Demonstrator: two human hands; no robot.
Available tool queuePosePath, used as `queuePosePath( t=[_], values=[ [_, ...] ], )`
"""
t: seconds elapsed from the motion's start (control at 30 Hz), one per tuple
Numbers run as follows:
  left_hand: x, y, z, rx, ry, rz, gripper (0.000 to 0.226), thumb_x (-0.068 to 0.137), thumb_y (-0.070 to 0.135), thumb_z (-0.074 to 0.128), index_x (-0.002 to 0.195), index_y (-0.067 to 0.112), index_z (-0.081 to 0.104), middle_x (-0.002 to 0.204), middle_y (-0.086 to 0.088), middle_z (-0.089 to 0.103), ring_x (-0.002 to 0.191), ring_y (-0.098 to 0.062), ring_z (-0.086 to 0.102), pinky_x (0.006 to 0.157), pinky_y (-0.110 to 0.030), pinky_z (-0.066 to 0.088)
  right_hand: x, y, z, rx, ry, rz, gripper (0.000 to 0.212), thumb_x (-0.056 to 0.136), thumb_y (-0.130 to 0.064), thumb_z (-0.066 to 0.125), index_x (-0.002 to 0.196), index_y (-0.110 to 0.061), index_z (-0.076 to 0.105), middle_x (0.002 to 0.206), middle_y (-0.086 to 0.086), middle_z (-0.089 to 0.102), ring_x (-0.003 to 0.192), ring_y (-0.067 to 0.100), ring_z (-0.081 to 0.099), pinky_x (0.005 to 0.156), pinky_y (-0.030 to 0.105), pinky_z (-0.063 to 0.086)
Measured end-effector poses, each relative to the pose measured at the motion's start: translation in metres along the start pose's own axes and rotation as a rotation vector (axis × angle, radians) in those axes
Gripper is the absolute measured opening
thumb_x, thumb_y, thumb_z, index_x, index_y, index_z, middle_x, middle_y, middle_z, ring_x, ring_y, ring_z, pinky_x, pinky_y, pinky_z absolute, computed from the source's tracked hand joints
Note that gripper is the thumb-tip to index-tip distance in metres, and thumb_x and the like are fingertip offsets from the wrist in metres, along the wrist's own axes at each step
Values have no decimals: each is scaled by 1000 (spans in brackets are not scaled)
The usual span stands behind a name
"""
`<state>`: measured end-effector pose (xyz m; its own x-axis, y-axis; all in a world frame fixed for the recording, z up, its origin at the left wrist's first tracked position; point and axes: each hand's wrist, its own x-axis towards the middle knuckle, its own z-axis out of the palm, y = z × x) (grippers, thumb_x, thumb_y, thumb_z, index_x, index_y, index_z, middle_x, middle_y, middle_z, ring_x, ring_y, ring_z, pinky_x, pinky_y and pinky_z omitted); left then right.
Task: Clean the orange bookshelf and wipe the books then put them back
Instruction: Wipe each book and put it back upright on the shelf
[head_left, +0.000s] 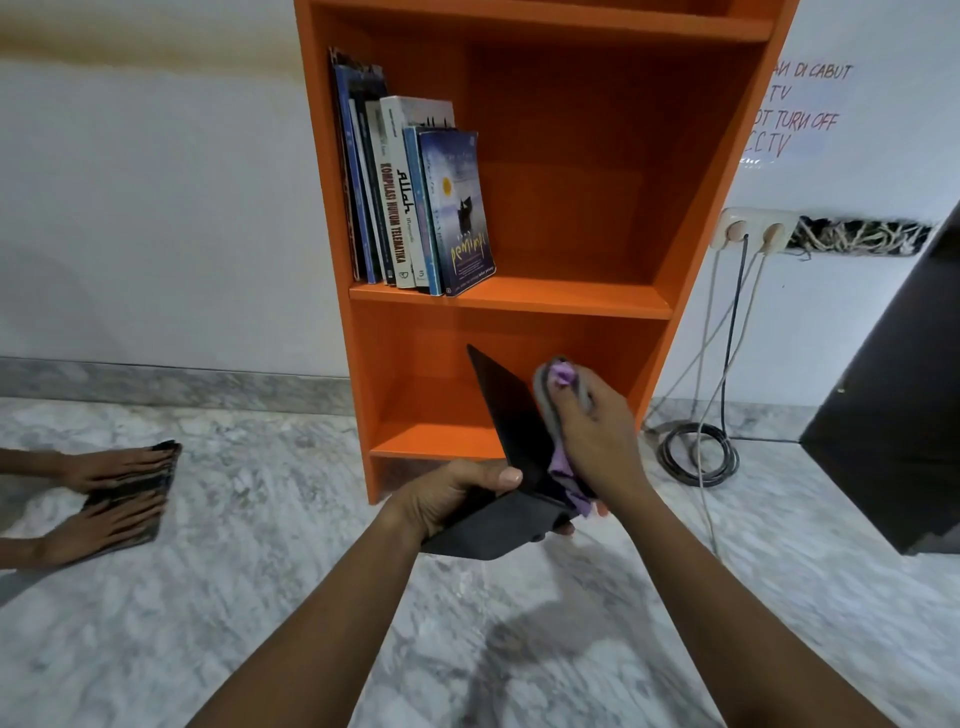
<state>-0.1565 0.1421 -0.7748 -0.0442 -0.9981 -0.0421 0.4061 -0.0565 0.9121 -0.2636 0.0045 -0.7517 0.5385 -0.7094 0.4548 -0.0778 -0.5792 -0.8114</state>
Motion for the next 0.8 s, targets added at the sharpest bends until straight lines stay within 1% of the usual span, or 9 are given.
queuePosePath(
  t=[0.1,0.17,0.23,0.3,0.37,0.43,0.57,0.7,0.8],
  values=[
    [3,-3,-5,-126,51,-6,58,61,33,93,111,9,77,114,-16,73,103,-32,69,104,-47,43,-11,-16,16,96,-318,-103,20,104,-32,55,117,-29,70,110,-16,72,101,-1,66,88,22,51],
    [2,-5,-12,-243,125,78,59,48,31,99,100,9,81,108,-13,76,99,-27,73,93,-37,56,-20,-17,24,173,-382,-152,26,103,-27,56,127,-27,68,126,-8,70,120,7,64,102,31,50],
    [1,-4,-17,-301,193,123,65,41,30,102,100,9,82,114,-14,74,106,-26,72,100,-38,54,-28,-16,28,261,-375,-159,26,104,-24,56,127,-25,67,127,-4,70,122,12,63,105,34,49],
    [5,-3,-18,-351,205,123,76,49,28,100,117,5,74,136,-21,61,131,-34,55,118,-48,35,-32,-9,29,277,-298,-177,26,104,-30,53,125,-22,67,123,-3,71,118,14,65,102,38,52],
    [6,1,-9,-344,204,128,86,58,31,97,132,3,63,150,-25,47,141,-40,42,122,-53,25,-33,1,29,192,-169,-227,30,104,-36,49,120,-19,67,114,-1,71,109,17,66,93,41,54],
    [8,6,-1,-317,167,124,84,57,33,97,129,4,66,144,-24,54,134,-39,51,117,-50,34,-34,11,27,118,-24,-284,24,104,-32,46,113,-20,65,104,0,69,99,13,65,83,35,53],
    [7,13,19,-228,69,115,58,55,38,95,103,8,80,105,-14,76,95,-26,74,85,-35,59,-35,19,24,12,261,-294,19,103,-18,48,112,-12,65,96,-8,61,91,-4,58,76,7,42],
    [4,14,22,-170,125,98,29,74,33,77,95,12,83,102,-8,78,94,-19,75,85,-28,59,-25,14,19,35,238,-99,24,107,-23,47,88,-21,62,74,-9,57,70,3,53,61,11,36],
    [-2,17,20,-117,57,106,43,68,30,83,102,5,80,106,-12,77,96,-20,75,84,-27,57,-13,15,9,108,105,147,40,107,-32,48,68,-29,49,58,-13,50,57,-1,45,53,12,34]
  ],
)
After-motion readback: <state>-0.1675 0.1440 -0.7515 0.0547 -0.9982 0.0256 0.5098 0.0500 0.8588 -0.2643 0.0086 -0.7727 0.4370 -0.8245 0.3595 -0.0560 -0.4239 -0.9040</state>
